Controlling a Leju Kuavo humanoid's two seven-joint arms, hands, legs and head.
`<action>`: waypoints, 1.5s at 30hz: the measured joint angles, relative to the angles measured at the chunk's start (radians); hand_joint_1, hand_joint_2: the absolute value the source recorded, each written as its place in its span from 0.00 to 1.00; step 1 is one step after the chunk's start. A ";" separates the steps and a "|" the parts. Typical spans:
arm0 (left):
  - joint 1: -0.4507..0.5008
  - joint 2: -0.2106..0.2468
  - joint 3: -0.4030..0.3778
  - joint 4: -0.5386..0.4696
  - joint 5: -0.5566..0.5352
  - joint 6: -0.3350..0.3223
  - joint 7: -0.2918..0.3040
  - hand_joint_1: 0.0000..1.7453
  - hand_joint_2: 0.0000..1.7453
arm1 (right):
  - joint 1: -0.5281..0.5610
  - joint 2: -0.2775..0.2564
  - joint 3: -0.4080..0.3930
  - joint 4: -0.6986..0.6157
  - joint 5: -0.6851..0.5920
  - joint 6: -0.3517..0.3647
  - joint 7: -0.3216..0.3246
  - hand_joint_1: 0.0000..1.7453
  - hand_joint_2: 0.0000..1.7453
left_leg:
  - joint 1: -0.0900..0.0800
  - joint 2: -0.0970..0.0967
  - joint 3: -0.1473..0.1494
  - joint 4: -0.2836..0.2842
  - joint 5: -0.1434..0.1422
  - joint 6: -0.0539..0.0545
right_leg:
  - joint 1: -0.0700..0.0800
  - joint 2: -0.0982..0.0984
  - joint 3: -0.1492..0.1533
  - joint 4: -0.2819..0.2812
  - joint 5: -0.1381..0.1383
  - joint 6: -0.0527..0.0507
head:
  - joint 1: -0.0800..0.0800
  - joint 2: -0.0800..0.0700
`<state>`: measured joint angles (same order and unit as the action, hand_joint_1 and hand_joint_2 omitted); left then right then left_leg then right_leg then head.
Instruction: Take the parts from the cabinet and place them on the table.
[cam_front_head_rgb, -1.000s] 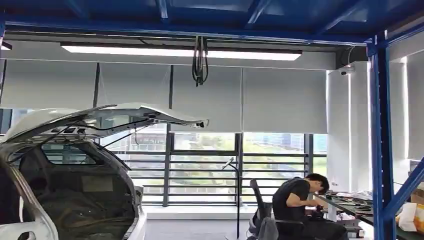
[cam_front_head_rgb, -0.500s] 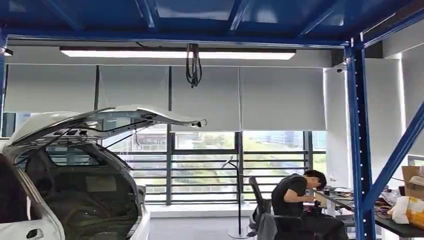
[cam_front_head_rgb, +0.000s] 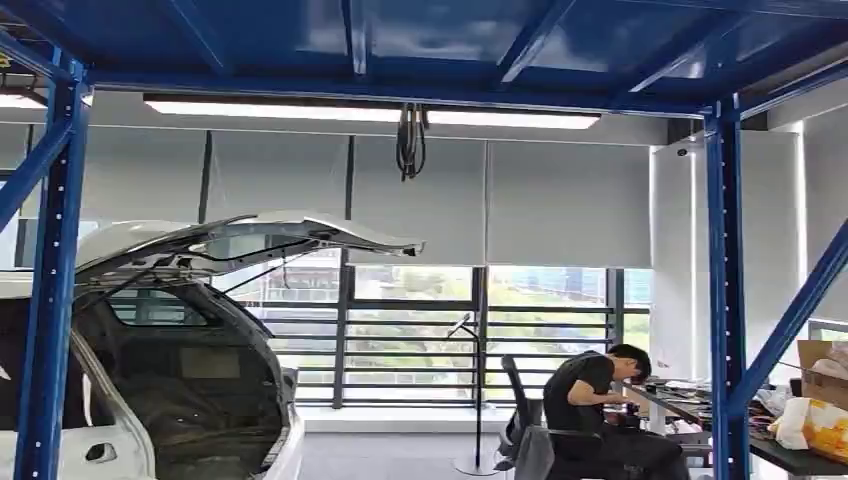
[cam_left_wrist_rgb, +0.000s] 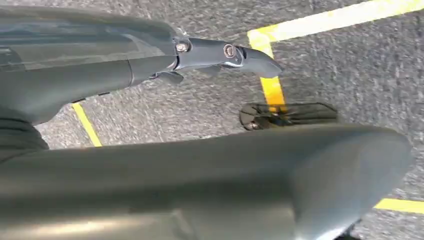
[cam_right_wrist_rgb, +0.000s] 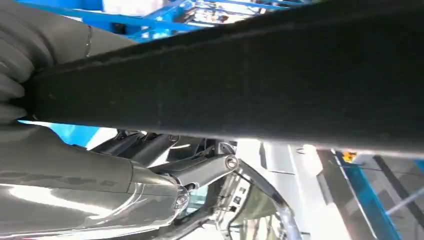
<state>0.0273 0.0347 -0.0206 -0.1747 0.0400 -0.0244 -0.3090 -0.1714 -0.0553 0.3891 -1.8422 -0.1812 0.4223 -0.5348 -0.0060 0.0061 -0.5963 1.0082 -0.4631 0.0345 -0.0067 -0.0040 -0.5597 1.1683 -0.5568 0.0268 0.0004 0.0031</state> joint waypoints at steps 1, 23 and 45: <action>0.000 0.002 -0.001 0.000 -0.002 0.000 -0.002 0.00 0.00 | -0.001 0.003 0.000 -0.007 0.000 0.001 -0.001 1.00 1.00 | 0.001 0.000 -0.004 0.001 0.007 -0.001 | 0.005 0.002 0.067 -0.095 0.010 -0.013 | 0.000 0.000; 0.000 0.056 -0.002 0.005 0.005 -0.013 -0.022 0.00 0.00 | 0.049 -0.008 -0.063 -0.032 0.055 0.042 -0.096 1.00 1.00 | 0.025 -0.010 0.129 -0.031 -0.089 -0.013 | 0.003 -0.011 -0.094 -0.117 0.086 0.004 | 0.000 0.000; -0.001 0.084 0.002 0.005 0.040 -0.017 0.013 0.00 0.00 | 0.053 -0.019 -0.081 -0.042 0.113 0.072 -0.128 1.00 1.00 | 0.021 -0.009 -0.025 0.171 -0.103 -0.062 | 0.002 -0.058 0.019 -0.185 0.060 -0.044 | 0.001 0.000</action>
<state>0.0260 0.1186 -0.0187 -0.1694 0.0801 -0.0416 -0.2961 -0.1185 -0.0747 0.3078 -1.8837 -0.0683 0.4940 -0.6626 0.0151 -0.0031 -0.6210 1.1791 -0.5663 -0.0278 -0.0043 -0.0618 -0.5407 0.9829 -0.4966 -0.0172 0.0015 0.0034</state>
